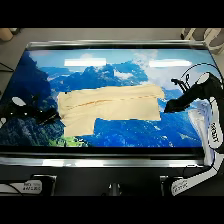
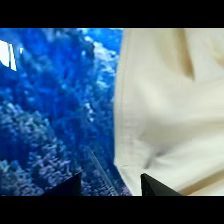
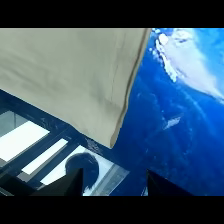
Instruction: Fold the shirts.
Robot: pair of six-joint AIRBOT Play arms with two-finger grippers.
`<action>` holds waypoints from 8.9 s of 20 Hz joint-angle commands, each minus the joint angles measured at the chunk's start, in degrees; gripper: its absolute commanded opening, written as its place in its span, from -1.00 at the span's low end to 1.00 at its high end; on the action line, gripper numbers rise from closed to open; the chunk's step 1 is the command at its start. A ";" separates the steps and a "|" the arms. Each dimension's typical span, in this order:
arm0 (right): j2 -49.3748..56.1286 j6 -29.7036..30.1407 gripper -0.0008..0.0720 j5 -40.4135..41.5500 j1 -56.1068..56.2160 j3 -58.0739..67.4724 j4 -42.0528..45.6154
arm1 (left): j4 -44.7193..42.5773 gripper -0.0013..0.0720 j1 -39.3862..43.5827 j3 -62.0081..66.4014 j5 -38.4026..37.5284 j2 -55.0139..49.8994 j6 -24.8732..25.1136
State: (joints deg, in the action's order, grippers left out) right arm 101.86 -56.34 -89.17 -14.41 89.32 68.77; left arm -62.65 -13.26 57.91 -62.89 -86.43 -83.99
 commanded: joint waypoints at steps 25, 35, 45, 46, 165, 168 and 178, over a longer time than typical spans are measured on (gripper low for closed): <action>-6.08 -2.47 -0.93 18.03 4.59 -9.27 -4.70 | 5.01 -0.90 1.77 8.07 2.86 6.80 3.28; -55.49 2.89 -0.94 32.22 4.57 20.09 9.31 | 4.20 -0.90 1.92 44.09 22.32 47.52 -0.15; -57.88 2.80 -0.93 12.39 4.57 20.09 14.32 | -1.01 -0.90 1.90 44.06 6.56 50.82 -2.62; -56.46 2.80 -0.93 8.92 4.57 20.06 14.29 | -1.05 -0.90 1.90 44.04 2.75 49.40 -2.62; -18.36 4.04 -0.94 11.30 2.54 -20.76 -3.43 | -0.59 -0.90 8.57 -7.15 -1.49 27.98 1.29; -12.28 3.45 -0.94 12.59 4.48 -12.44 -2.69 | -0.57 -0.90 8.57 -1.16 0.55 21.09 1.44; 2.60 0.22 -0.94 18.51 7.91 5.03 -1.22 | -0.28 -0.90 5.07 20.20 0.90 -1.68 1.29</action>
State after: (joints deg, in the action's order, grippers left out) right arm 101.91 -55.51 -72.79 -6.90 91.02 67.88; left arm -63.24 -7.07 74.04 -62.15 -83.02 -82.37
